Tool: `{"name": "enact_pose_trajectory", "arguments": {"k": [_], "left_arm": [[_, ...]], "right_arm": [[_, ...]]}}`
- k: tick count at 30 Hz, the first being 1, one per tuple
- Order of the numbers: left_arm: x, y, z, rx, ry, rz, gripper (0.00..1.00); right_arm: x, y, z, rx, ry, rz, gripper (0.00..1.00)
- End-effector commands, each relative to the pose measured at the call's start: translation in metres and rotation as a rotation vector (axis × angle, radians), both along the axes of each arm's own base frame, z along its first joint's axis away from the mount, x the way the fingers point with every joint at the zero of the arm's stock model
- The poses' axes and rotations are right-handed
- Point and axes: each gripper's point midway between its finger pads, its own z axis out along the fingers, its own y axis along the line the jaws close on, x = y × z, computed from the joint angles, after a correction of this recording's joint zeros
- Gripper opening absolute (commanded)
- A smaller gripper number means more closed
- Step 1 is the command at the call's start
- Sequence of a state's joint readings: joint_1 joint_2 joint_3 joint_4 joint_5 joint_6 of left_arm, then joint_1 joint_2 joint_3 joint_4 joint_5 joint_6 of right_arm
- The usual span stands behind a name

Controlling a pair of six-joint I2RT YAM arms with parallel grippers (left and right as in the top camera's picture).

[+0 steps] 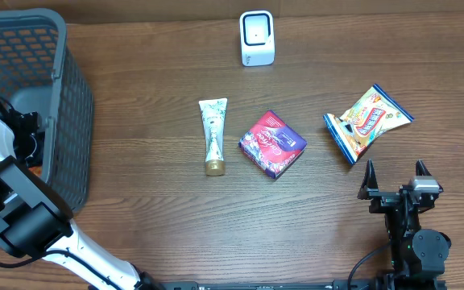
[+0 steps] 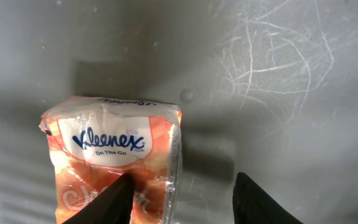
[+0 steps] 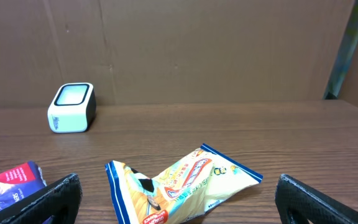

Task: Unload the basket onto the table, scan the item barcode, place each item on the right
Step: 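Reach the left gripper into the basket and grasp the orange Kleenex pack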

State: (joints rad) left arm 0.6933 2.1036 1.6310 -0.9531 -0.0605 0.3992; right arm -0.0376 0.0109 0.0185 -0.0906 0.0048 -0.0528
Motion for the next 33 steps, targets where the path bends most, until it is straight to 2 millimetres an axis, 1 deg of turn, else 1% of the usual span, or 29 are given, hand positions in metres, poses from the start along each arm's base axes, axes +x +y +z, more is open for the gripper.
{"name": "enact_pose_trajectory", "arguments": {"k": [1, 2, 8, 9, 10, 11, 13, 15, 19, 22, 25, 26, 28, 29, 31, 32, 33], "left_arm": [[-0.011, -0.001, -0.017, 0.013, 0.067, 0.005, 0.41], [-0.011, 0.0, -0.018, 0.016, 0.064, 0.004, 0.4], [-0.013, 0.0, -0.026, 0.017, 0.062, 0.019, 0.41], [-0.014, 0.0, -0.027, 0.016, 0.063, 0.02, 0.39], [-0.015, 0.0, -0.027, 0.015, 0.064, 0.023, 0.34], [-0.015, 0.001, -0.027, 0.016, 0.062, 0.03, 0.25], [-0.015, 0.001, -0.027, 0.016, 0.061, 0.031, 0.13], [-0.015, 0.001, -0.027, 0.014, 0.057, 0.049, 0.04], [-0.014, -0.002, -0.027, 0.0, 0.045, 0.117, 0.04], [-0.009, 0.002, -0.013, 0.007, 0.018, 0.186, 0.04], [0.007, 0.001, 0.015, -0.021, -0.058, 0.219, 0.04], [0.024, -0.006, 0.042, -0.073, -0.146, 0.201, 0.04], [0.046, -0.018, 0.085, -0.145, -0.283, 0.165, 0.04], [0.059, -0.025, 0.121, -0.176, -0.386, 0.135, 0.04], [0.069, -0.032, 0.169, -0.182, -0.505, 0.103, 0.04], [0.071, -0.034, 0.196, -0.166, -0.565, 0.101, 0.04], [0.071, -0.036, 0.216, -0.148, -0.605, 0.107, 0.04]], "right_arm": [[0.0, 0.001, -0.002, -0.001, -0.003, 0.005, 1.0], [0.0, 0.001, -0.002, -0.001, -0.003, 0.005, 1.0], [0.0, 0.001, -0.002, -0.001, -0.003, 0.005, 1.0], [0.0, 0.001, -0.002, -0.001, -0.003, 0.005, 1.0], [0.0, 0.001, -0.002, -0.001, -0.003, 0.005, 1.0], [0.0, 0.001, -0.002, -0.001, -0.003, 0.005, 1.0], [0.0, 0.001, -0.002, -0.001, -0.003, 0.005, 1.0], [0.0, 0.001, -0.002, -0.001, -0.003, 0.005, 1.0], [0.0, 0.001, -0.002, -0.001, -0.003, 0.005, 1.0], [0.0, 0.001, -0.002, -0.001, -0.003, 0.005, 1.0], [0.0, 0.001, -0.002, -0.001, -0.003, 0.005, 1.0], [0.0, 0.001, -0.002, -0.001, -0.003, 0.005, 1.0], [0.0, 0.001, -0.002, -0.001, -0.003, 0.005, 1.0], [0.0, 0.001, -0.002, -0.001, -0.003, 0.005, 1.0], [0.0, 0.001, -0.002, -0.001, -0.003, 0.005, 1.0], [0.0, 0.001, -0.002, -0.001, -0.003, 0.005, 1.0], [0.0, 0.001, -0.002, -0.001, -0.003, 0.005, 1.0]]}}
